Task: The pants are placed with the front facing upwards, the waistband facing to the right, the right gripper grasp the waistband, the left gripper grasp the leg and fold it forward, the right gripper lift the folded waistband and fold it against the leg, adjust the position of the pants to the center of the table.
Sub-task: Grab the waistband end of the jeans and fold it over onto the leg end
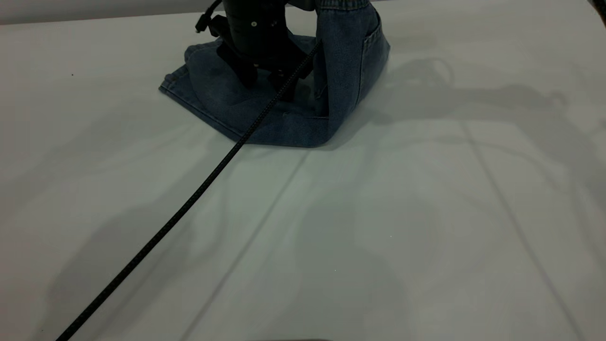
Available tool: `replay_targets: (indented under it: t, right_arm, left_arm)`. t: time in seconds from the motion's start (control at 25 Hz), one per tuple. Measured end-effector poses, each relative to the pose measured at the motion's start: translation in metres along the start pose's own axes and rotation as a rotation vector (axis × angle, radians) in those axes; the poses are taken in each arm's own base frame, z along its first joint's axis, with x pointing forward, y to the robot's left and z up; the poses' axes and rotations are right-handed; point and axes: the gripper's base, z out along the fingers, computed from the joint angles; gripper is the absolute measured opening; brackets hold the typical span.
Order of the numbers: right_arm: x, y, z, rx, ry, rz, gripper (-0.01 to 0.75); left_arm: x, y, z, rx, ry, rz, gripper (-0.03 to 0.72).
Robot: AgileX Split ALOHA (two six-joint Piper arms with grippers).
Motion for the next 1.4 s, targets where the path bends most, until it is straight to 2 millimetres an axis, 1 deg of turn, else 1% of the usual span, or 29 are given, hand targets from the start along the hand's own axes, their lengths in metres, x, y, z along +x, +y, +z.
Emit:
replay_targets:
  t: [0.12,0.2,0.24,0.36,0.48,0.6,0.72,0.88,1.0,1.08,1.16,1.4]
  right_arm:
    - [-0.001,-0.001,0.000,0.014,-0.008,0.003,0.082]
    - [-0.002,-0.002,0.000,0.023,-0.018,0.012,0.082]
    - [-0.002,-0.003,-0.001,0.026,-0.024,0.016,0.082]
    - [-0.003,-0.005,-0.002,0.037,-0.027,0.017,0.082]
    - [-0.003,-0.005,-0.002,0.041,-0.027,0.016,0.082]
    - [-0.003,-0.005,-0.002,0.041,-0.026,0.015,0.082]
    - [-0.003,-0.005,-0.002,0.040,-0.025,0.015,0.082]
    - [-0.002,-0.003,-0.002,0.021,-0.022,0.020,0.082]
    - [-0.004,-0.002,-0.002,0.006,-0.038,0.028,0.082]
    - [-0.005,0.001,0.000,-0.006,-0.051,0.025,0.082]
    - [-0.004,0.006,0.006,-0.015,-0.058,0.005,0.082]
    - [-0.002,0.025,0.032,-0.015,-0.104,-0.056,0.082]
  left_arm:
    - [-0.009,0.015,-0.018,-0.020,0.029,-0.021,0.557]
    - [-0.018,0.031,-0.036,-0.048,0.016,-0.041,0.557]
    - [-0.020,0.039,-0.044,-0.054,0.014,-0.054,0.557]
    - [-0.024,0.069,-0.066,-0.076,-0.015,-0.114,0.557]
    - [-0.021,0.098,-0.075,-0.088,-0.036,-0.172,0.557]
    - [-0.013,0.120,-0.072,-0.044,-0.042,-0.242,0.557]
    - [-0.006,0.132,-0.059,0.014,-0.045,-0.276,0.557]
    - [-0.001,0.130,-0.032,0.053,-0.033,-0.265,0.557]
    - [0.003,0.128,-0.014,0.064,-0.022,-0.257,0.557]
    - [0.004,0.127,-0.006,0.066,-0.019,-0.258,0.557]
    - [0.005,0.126,-0.002,0.070,-0.018,-0.259,0.557]
    - [0.005,0.126,-0.001,0.075,-0.023,-0.260,0.557]
